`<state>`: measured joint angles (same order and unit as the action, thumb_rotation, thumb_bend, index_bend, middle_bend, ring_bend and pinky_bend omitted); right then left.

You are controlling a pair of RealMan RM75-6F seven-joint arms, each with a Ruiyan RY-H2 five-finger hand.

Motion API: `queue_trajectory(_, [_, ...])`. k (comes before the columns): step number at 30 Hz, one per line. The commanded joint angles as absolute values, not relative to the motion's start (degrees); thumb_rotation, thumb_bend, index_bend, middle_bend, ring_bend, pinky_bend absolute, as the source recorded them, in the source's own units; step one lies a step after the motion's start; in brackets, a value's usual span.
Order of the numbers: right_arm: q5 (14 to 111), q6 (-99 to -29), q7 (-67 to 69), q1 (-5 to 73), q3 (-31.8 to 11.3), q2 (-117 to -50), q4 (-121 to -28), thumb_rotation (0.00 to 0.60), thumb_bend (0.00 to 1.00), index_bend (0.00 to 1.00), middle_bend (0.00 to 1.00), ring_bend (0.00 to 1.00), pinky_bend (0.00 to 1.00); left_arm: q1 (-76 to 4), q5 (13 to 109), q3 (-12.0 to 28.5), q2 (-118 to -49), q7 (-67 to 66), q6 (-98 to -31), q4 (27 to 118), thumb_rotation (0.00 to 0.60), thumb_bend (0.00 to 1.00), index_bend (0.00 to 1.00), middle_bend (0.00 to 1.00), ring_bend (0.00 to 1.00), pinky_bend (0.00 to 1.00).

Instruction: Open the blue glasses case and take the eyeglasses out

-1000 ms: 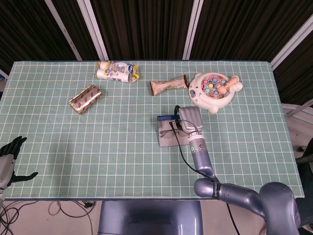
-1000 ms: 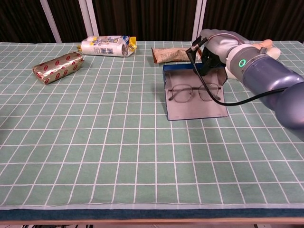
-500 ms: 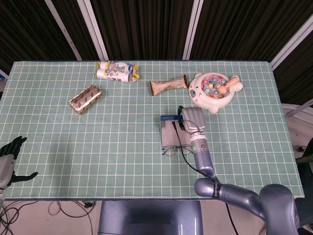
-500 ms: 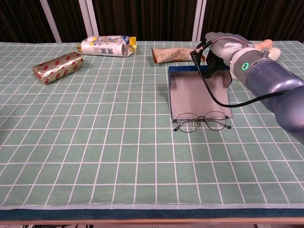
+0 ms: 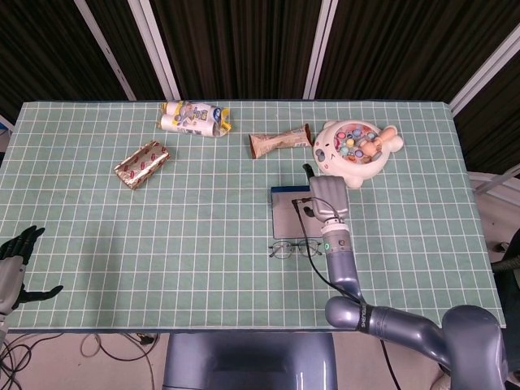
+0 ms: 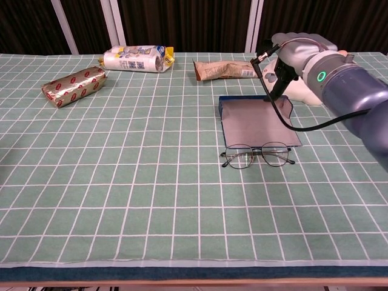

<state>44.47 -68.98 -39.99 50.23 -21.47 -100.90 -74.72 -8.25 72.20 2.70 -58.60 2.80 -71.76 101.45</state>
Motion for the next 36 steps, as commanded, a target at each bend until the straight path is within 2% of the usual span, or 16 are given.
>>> queue_trajectory(1, [46.9,-70.9,-40.2,47.8,-20.0,-96.5,-82.1,0.600,0.27,0.30,0.83,0.79,0.77,-8.1,72.6,2.7,-58.7,2.8,-72.2,101.2,0.600,0.07,0.00,0.00,0.00,0.00])
queue_trajectory(3, [47.0,-71.4,-40.8,46.4,-19.1,-94.0,-87.2,0.600,0.30,0.36,0.84,0.80,0.77,-8.0,72.9,2.8,-58.8,2.8,-72.8,100.9,0.600,0.07,0.00,0.00,0.00,0.00])
queue_trajectory(8, [45.1,-73.0,-43.3,43.5,-16.9,-88.4,-99.8,0.600,0.34,0.42,0.86,0.82,0.77,-7.5,73.9,3.1,-59.2,3.1,-74.6,100.1,0.600,0.07,0.00,0.00,0.00,0.00])
queue_trajectory(12, [44.5,-74.3,-45.2,42.5,-14.8,-87.3,-104.0,0.600,0.35,0.45,0.88,0.83,0.77,-7.3,74.6,3.0,-59.4,2.8,-75.3,99.8,0.600,0.07,0.00,0.00,0.00,0.00])
queue_trajectory(20, [43.9,-75.1,-45.6,41.9,-12.6,-89.5,-103.3,0.600,0.35,0.47,0.88,0.83,0.77,-6.8,75.2,3.0,-59.8,2.4,-76.4,99.4,0.600,0.07,0.00,0.00,0.00,0.00])
queue_trajectory(36, [42.9,-73.9,-45.4,42.6,-11.8,-95.7,-97.0,0.600,0.36,0.48,0.88,0.83,0.77,-6.9,74.7,3.1,-59.8,2.5,-75.7,99.3,0.600,0.07,0.00,0.00,0.00,0.00])
